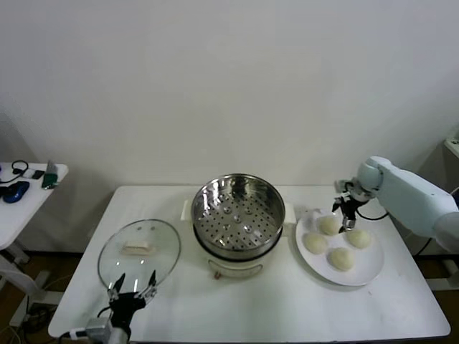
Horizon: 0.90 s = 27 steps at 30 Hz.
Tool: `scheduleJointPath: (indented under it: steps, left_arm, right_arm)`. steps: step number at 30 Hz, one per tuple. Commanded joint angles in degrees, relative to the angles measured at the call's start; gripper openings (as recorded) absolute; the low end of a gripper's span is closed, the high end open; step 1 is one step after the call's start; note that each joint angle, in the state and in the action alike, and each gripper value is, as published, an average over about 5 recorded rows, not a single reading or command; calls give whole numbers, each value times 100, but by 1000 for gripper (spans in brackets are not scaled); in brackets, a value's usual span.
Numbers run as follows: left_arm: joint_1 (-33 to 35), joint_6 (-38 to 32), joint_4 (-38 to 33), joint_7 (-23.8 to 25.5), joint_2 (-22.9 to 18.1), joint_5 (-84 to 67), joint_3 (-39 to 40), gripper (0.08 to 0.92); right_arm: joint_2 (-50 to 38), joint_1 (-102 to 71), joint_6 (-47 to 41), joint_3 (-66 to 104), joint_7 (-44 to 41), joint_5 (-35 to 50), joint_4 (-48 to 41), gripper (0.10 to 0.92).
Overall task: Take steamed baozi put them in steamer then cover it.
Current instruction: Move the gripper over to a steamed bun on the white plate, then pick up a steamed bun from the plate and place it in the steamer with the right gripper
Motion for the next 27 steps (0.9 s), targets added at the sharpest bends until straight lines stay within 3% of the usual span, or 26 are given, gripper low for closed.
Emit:
scheduleJointPath:
  steps: [1,14,20,27]
  left_arm:
    - [-6,-13,56,-3,12,-6,6,823]
    - [-49,7,64,-14,11,-3,28,823]
    - [-49,19,33,-16,9,0,18,823]
    - [-17,19,-21,-24,28,-4,15,823]
  right_arm:
    - [315,-177,92,225,62,-224,-502,817]
    - [92,173,295,4,31,-30,151,719]
    - [-306,1787,546,-1451,43,780,1428,715]
    - [79,3948,1417,-2459,-218,1368,2341,720]
